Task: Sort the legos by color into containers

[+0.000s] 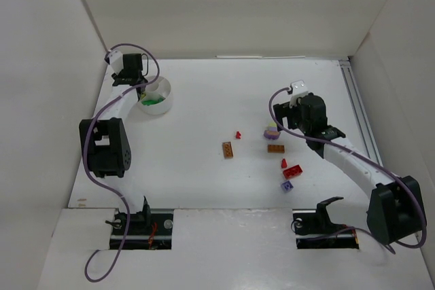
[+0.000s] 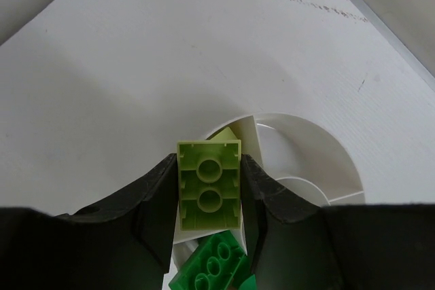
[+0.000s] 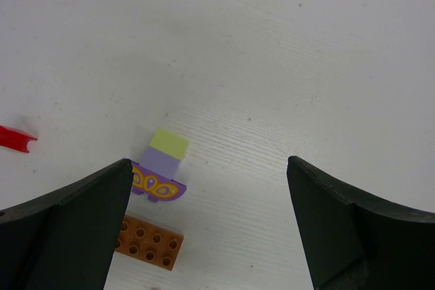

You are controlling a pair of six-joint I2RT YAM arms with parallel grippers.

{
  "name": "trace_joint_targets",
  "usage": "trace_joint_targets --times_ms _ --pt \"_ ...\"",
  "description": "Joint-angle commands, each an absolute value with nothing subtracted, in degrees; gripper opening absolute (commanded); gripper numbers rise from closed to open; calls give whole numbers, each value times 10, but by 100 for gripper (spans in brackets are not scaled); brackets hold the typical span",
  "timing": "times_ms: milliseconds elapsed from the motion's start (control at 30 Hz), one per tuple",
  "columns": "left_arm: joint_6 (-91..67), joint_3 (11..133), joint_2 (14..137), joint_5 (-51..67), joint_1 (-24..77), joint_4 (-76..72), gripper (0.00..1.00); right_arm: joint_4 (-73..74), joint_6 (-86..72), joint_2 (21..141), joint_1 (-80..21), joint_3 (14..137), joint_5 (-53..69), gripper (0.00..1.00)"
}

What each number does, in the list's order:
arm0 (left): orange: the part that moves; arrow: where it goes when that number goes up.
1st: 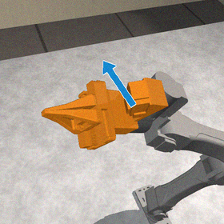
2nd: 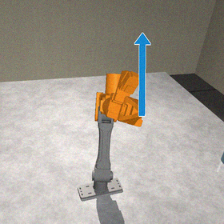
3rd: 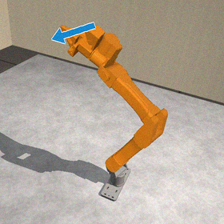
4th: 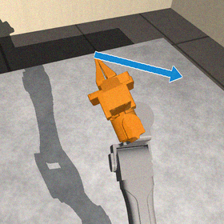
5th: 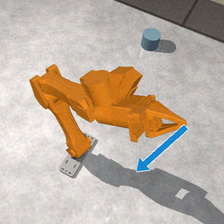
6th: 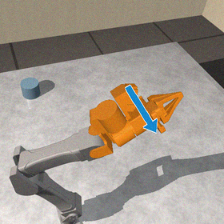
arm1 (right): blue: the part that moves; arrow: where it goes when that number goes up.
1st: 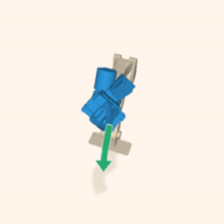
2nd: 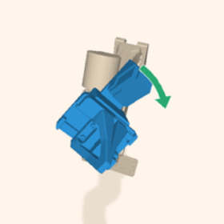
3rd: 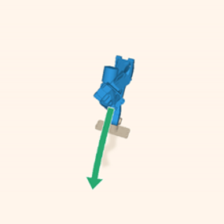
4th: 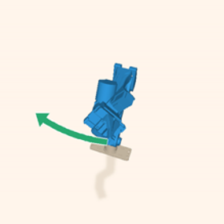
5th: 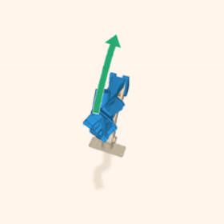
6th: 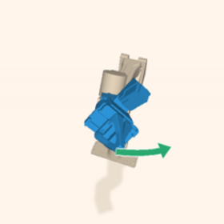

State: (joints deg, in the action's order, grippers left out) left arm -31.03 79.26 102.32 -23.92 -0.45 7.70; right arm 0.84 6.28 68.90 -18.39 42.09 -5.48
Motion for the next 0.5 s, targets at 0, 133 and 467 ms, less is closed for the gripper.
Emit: trace_joint_targets --times_ms 0,133,467 --pt "-289 811 1027 -229 -4 76 33 -21 68 692 -181 451 -47 99" --pt "-289 811 1033 -215 -4 76 38 -21 68 692 -181 451 -47 99" --pt "-301 824 1027 -215 -4 97 51 -21 68 681 -181 451 -25 99"
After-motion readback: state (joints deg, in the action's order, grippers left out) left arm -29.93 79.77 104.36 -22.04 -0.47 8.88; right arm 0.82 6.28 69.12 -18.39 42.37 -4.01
